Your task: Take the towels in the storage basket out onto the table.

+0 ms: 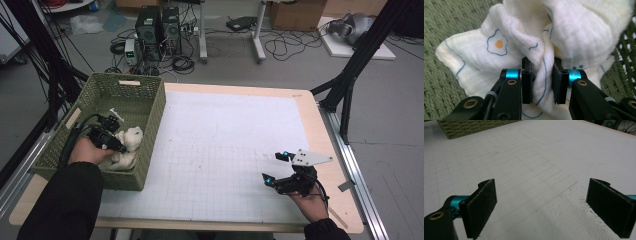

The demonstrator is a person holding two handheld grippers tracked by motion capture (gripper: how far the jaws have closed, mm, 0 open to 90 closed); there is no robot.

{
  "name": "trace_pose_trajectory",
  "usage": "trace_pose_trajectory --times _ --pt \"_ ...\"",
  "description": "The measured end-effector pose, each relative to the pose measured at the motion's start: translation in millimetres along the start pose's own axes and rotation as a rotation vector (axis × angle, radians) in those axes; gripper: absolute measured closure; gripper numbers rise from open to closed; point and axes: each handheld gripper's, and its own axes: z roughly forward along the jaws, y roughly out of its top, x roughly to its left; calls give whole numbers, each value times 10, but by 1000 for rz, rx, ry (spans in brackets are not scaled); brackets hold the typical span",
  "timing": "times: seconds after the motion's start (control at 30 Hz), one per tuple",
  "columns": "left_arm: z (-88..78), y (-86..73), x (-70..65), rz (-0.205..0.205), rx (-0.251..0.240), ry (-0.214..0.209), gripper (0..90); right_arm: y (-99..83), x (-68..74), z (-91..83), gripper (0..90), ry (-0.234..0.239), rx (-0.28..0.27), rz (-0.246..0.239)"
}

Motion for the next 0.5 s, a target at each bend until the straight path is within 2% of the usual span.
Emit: trace_pose_trajectory --times 0.37,0.47,0.5 --pt "-201 -46 127 -99 -176 -11 739 8 3 6 90 -1 0 -5" --pt "-255 -67 151 -121 -218 -2 738 9 3 5 90 -2 0 -2" --pt "-275 -75 163 -133 -239 -12 738 8 4 7 90 -1 3 -1"
